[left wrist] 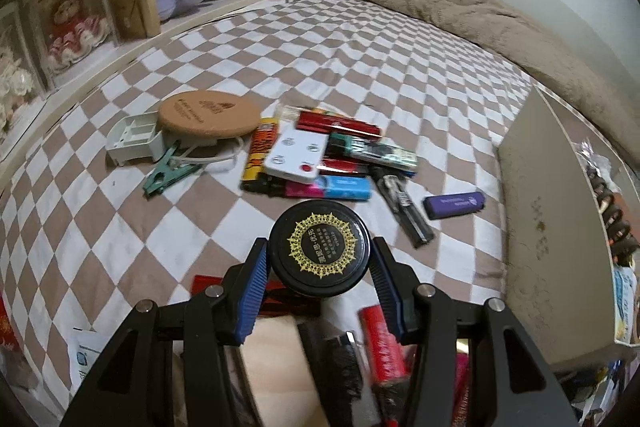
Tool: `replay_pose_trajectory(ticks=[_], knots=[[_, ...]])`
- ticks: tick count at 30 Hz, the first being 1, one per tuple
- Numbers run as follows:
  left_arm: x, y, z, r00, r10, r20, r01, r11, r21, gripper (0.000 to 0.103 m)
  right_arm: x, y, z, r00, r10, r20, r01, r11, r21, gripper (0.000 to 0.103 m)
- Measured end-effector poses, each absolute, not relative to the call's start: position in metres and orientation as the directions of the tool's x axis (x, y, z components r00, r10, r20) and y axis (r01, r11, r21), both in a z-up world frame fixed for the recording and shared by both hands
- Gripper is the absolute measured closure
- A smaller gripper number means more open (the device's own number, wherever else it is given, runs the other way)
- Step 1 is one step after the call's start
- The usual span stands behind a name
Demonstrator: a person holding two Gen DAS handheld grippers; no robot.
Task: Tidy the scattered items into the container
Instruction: 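Lift the black tin and black plug and carry both over the white box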
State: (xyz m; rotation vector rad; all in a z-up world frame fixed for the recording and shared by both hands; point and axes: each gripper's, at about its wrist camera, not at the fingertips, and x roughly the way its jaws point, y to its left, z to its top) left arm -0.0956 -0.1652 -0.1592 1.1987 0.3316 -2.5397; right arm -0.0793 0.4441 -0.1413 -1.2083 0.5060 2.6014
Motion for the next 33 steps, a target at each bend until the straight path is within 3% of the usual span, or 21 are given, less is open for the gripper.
replay_pose_trajectory(ticks=[14, 33], knots=[[-0.090, -0.128, -0.143, -0.667, -0.113, -0.737, 0.260, -0.961, -0.088, 0.053, -0.081, 0.381, -0.115, -0.699, -0.058, -0.713, -0.157, -0.960, 0.232, 0.072], [-0.067, -0.056, -0.079, -0.805, 0.129, -0.579, -0.010, -0.979, -0.203, 0.053, -0.073, 0.311, -0.071, -0.770, -0.194, -0.607, 0.049, -0.968, 0.248, 0.072]])
